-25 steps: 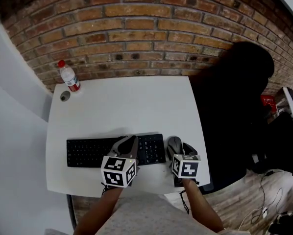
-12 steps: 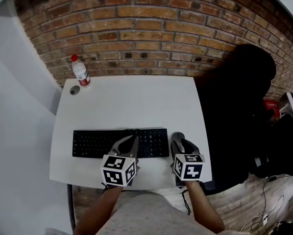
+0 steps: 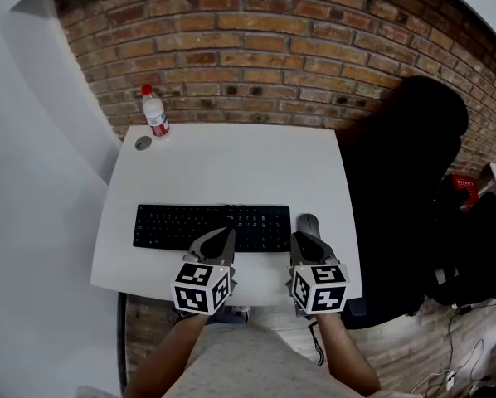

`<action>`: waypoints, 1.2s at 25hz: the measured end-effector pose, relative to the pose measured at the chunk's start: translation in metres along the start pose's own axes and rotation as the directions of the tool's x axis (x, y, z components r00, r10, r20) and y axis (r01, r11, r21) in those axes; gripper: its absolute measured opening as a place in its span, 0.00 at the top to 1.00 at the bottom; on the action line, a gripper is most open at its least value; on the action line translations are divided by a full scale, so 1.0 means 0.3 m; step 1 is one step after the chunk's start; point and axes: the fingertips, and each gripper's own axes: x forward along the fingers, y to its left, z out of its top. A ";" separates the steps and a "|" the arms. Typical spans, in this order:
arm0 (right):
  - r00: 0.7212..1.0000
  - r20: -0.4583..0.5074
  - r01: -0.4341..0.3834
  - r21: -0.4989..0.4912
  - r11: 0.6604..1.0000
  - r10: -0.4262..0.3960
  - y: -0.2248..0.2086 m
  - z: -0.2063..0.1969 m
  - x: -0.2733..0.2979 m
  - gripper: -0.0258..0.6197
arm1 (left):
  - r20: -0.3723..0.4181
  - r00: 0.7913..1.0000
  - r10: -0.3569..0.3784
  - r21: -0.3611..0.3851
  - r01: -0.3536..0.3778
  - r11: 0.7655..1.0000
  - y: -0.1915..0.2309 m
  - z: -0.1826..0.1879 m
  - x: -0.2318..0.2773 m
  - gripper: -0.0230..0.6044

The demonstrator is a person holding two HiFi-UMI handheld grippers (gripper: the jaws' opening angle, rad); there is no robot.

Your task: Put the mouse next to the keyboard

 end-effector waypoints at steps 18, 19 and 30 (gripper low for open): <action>0.991 0.069 -0.110 -0.047 0.993 0.113 0.236 -0.054 -0.209 0.95 | 0.019 0.999 0.042 0.035 -0.043 0.998 -0.065 -0.073 -0.272 0.98; 0.991 0.070 -0.110 -0.045 0.993 0.113 0.239 -0.055 -0.216 0.95 | 0.018 0.999 0.044 0.035 -0.044 0.998 -0.067 -0.076 -0.281 0.98; 0.989 0.087 -0.113 -0.047 0.993 0.116 0.271 -0.061 -0.263 0.95 | 0.019 0.999 0.041 0.048 -0.042 0.998 -0.083 -0.095 -0.340 0.98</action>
